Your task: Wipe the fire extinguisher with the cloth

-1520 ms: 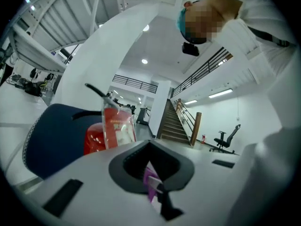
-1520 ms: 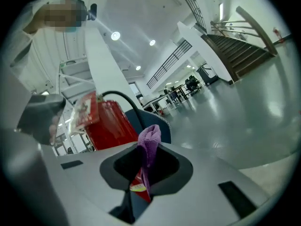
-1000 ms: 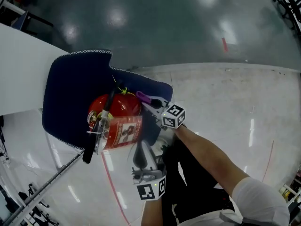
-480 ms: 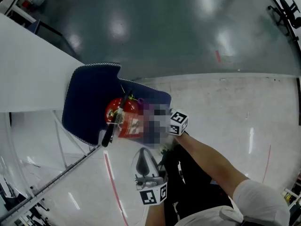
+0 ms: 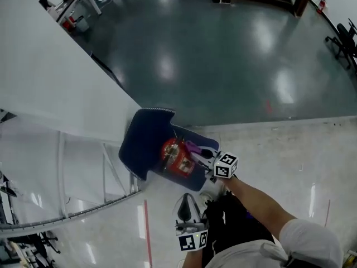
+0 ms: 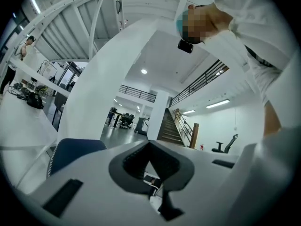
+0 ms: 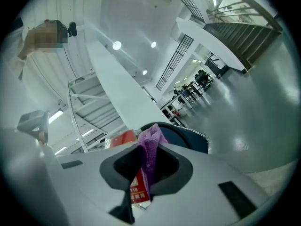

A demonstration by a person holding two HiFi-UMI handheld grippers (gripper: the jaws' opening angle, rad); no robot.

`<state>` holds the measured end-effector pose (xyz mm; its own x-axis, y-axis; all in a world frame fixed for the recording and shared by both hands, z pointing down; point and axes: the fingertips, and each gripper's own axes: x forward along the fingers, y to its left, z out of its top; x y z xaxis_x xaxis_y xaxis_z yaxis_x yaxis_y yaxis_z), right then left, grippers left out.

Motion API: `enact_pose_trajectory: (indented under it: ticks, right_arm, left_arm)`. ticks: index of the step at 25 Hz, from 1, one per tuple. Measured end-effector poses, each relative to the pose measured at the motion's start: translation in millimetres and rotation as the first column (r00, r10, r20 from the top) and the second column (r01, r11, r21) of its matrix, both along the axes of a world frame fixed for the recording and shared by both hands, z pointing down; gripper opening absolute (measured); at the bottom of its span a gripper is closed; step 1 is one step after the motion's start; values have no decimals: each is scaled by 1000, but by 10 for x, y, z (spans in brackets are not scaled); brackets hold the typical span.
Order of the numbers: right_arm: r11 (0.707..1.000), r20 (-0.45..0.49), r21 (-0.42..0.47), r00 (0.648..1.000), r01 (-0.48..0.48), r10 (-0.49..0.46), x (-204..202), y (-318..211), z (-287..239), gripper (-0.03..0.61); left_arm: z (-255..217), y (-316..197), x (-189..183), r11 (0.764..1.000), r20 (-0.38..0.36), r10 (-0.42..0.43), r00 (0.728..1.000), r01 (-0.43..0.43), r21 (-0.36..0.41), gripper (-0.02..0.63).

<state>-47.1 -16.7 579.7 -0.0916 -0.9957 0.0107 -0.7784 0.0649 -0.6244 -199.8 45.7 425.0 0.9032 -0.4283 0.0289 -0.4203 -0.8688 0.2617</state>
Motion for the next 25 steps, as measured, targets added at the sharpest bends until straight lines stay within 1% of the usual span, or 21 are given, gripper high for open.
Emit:
enact_pose_trajectory:
  ticks: [3,5,7,12,15,19,21,25]
  right_arm:
    - [999,-20,11,999,39,-39,-116,-48,-386,57]
    - [999,-58,-12,997,50,-51,-278,101,-650,56]
    - [999,-89,-10,995,52,-53,-382,286,-951,56]
    - [996,-149,37,986,82,-75,-502,488,-1688,56]
    - [996,-176,60,983,66,-54,-541,646,-2027,55]
    - [998,-230,44,973,38,-27,-625,832,-2304,55]
    - [999,-255,25,966,42,-34,-678,895,-2355,55]
    - [999,-274,10,961,43,-38,-760,1071,-2388,55]
  left_arm:
    - [-245,-39,-48,1000,-12,-18,1000,18,13,6]
    - [-378,17,-140,1000,-4,-24,1000,24,-8,6]
    - [-484,71,-205,999,0,-31,1000,30,-21,6]
    - [-814,41,-219,999,-19,-20,1000,21,41,6]
    - [-957,21,-258,997,-40,-49,998,51,51,6]
    - [-1065,35,-295,996,-45,-62,997,64,59,6]
    - [-1063,29,-289,996,-38,-61,997,63,61,6]
    - [-1041,83,-305,997,-33,-50,998,51,49,6]
